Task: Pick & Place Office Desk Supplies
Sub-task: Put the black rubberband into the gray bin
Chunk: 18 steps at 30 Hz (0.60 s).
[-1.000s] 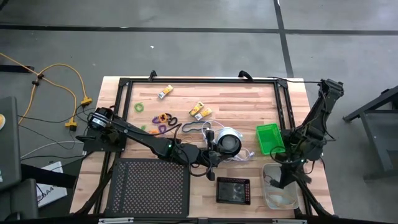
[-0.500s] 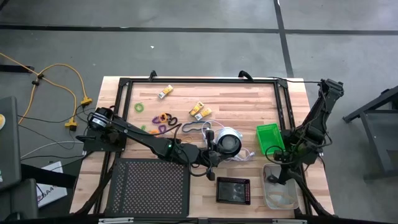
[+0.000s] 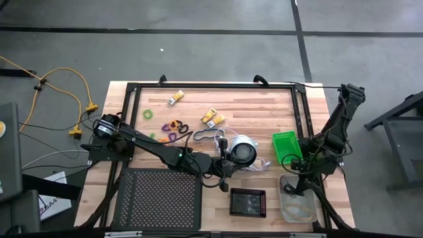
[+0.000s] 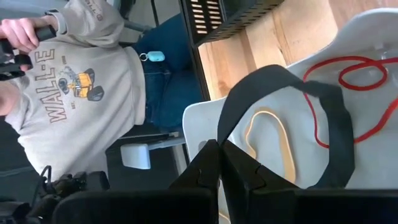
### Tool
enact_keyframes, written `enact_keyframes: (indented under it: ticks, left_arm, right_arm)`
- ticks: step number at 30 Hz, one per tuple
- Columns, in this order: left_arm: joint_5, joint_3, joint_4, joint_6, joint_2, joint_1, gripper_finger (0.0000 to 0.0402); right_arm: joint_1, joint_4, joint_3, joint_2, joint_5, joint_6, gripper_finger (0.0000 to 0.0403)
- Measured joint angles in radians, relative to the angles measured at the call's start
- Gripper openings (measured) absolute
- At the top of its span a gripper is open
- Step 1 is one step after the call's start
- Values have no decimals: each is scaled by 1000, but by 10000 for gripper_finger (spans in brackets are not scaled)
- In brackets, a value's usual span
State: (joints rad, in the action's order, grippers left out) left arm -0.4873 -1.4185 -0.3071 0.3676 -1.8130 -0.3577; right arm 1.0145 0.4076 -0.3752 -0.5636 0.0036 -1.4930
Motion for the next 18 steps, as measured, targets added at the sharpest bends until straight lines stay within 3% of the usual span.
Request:
enact_keyframes:
  ticks: [8, 12, 18]
  left_arm:
    - [0, 0, 1, 1, 0, 0, 70]
    - [0, 0, 1, 9, 0, 4, 70]
    - [0, 0, 0, 9, 0, 7, 70]
  right_arm:
    - [0, 1, 0, 3, 16, -1, 2]
    - [0, 18, 0, 3, -41, 28, 2]
    - [0, 178, -23, 2, -94, 40, 2]
